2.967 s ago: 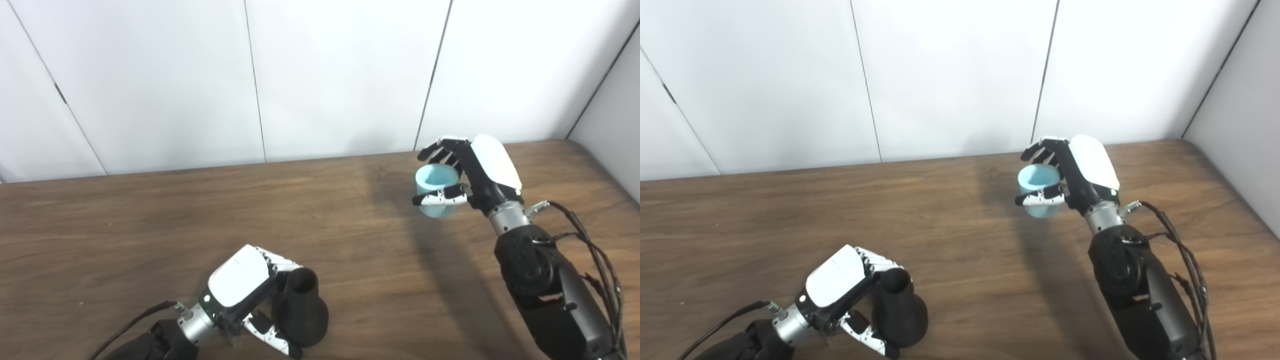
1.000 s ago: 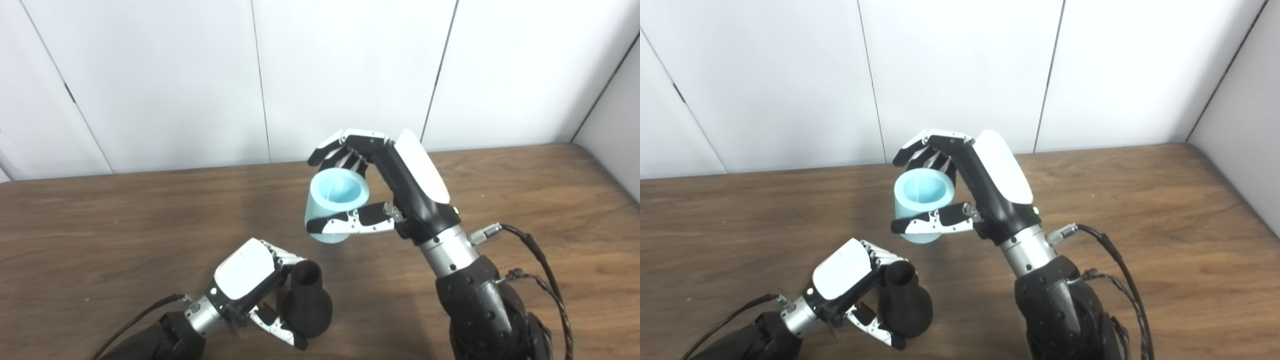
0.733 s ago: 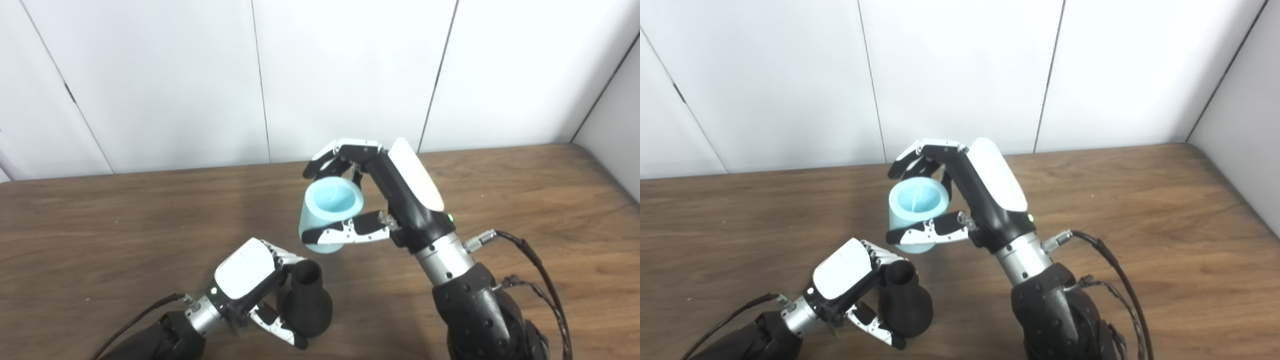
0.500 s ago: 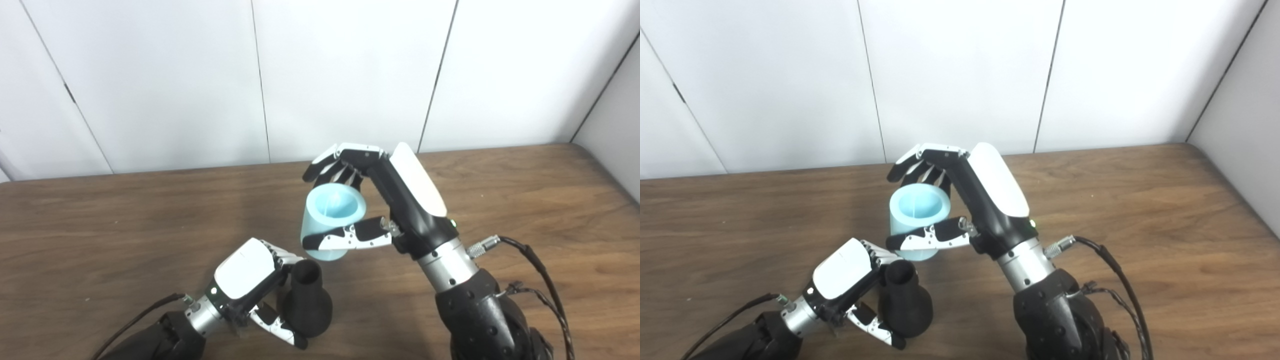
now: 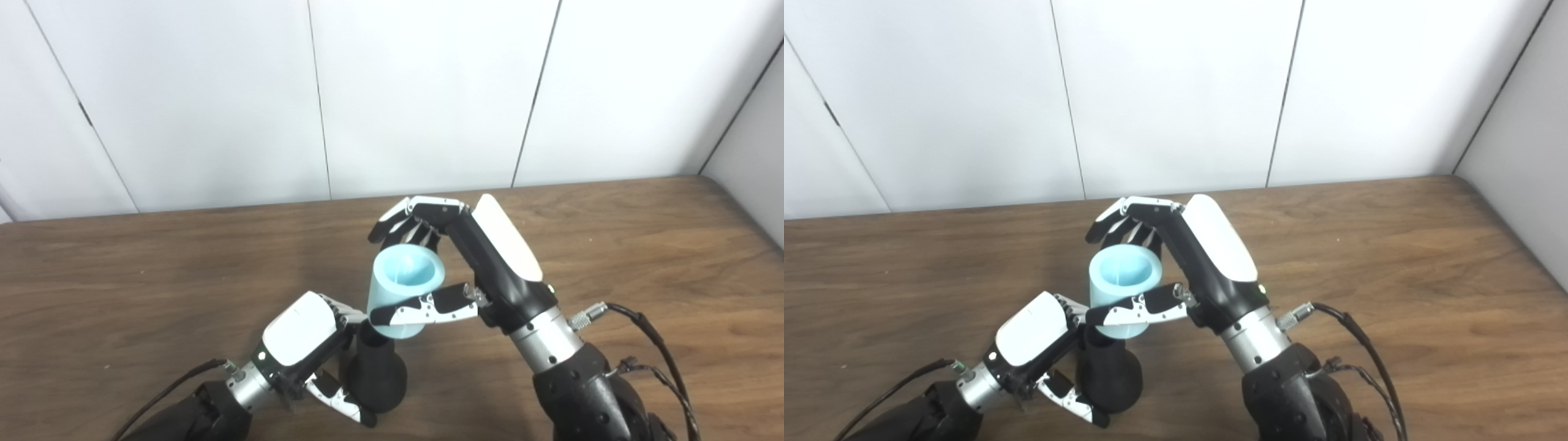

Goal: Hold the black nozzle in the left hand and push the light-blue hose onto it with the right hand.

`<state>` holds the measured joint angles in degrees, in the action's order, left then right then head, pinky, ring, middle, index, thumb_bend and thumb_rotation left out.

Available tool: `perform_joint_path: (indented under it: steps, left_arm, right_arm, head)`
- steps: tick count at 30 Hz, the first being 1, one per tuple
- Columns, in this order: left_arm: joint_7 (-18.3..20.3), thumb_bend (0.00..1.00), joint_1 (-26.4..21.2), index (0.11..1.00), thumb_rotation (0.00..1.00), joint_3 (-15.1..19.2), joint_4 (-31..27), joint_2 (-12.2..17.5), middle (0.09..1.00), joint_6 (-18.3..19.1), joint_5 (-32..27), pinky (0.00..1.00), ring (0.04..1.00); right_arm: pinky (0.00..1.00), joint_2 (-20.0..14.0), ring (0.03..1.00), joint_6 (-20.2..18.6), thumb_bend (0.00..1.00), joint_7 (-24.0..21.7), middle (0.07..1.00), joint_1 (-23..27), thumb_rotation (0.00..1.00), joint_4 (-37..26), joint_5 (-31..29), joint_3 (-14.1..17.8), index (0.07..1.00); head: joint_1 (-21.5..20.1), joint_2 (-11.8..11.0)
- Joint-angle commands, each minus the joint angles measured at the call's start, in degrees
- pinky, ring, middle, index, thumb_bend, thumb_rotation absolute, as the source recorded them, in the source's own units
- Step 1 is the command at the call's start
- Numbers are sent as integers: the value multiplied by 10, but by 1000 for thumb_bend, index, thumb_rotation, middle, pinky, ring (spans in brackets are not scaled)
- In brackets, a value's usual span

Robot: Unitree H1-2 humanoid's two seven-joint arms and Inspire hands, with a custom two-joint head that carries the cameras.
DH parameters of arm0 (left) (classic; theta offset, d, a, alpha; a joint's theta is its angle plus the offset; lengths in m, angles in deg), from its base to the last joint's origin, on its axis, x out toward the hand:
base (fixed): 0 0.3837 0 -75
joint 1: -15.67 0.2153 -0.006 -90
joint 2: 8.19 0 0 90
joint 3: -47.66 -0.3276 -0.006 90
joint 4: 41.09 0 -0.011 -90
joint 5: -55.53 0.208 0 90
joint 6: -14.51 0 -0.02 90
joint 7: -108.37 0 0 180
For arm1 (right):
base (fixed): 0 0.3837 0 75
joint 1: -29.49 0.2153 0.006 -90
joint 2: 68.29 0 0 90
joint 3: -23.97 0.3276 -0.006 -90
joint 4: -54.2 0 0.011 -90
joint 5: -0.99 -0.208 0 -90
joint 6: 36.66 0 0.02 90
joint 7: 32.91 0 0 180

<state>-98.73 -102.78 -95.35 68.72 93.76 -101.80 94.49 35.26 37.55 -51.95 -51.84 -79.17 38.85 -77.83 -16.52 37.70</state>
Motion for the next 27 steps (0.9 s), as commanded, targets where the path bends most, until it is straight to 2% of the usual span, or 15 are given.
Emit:
perform_joint_path:
  steps: [1, 3, 8, 10, 12, 20, 27]
  left_arm:
    - [-3, 518, 66, 509, 0, -28, 38, -33, 424, -6, -8, 205, 274]
    - [-1, 523, 68, 487, 0, -25, 36, -34, 463, -6, -6, 179, 240]
    - [3, 515, 73, 506, 0, -20, 29, -36, 394, -6, -2, 172, 237]
    - [5, 522, 75, 488, 0, -18, 28, -37, 452, -6, -1, 162, 224]
    - [3, 524, 77, 482, 0, -15, 28, -38, 468, -6, 2, 147, 205]
    - [-4, 524, 81, 481, 0, -14, 30, -37, 473, -6, 4, 155, 218]
    - [-12, 525, 82, 480, 0, -20, 33, -37, 472, -6, 7, 146, 203]
  right_arm:
    - [269, 2, 378, 25, 509, 15, 498, 6, 0, -3, -11, -2, 538]
    - [264, 0, 376, 29, 509, 15, 498, 4, 0, 2, -16, -1, 539]
    - [260, -7, 374, 34, 509, 11, 492, 2, 0, 10, -17, -5, 543]
    - [257, -5, 370, 40, 508, 17, 489, 0, 0, 18, -15, -10, 546]
    - [254, -3, 367, 48, 507, 23, 484, -2, 0, 28, -14, -15, 548]
    - [257, -6, 361, 92, 507, 52, 480, 1, 0, 71, -10, -26, 547]
    - [255, -7, 361, 114, 507, 67, 483, 4, 0, 95, -12, -27, 548]
  head:
    - [0, 0]
    - [2, 1]
    - [10, 3]
    - [13, 0]
    - [14, -2]
    - [18, -7]
    - [19, -10]
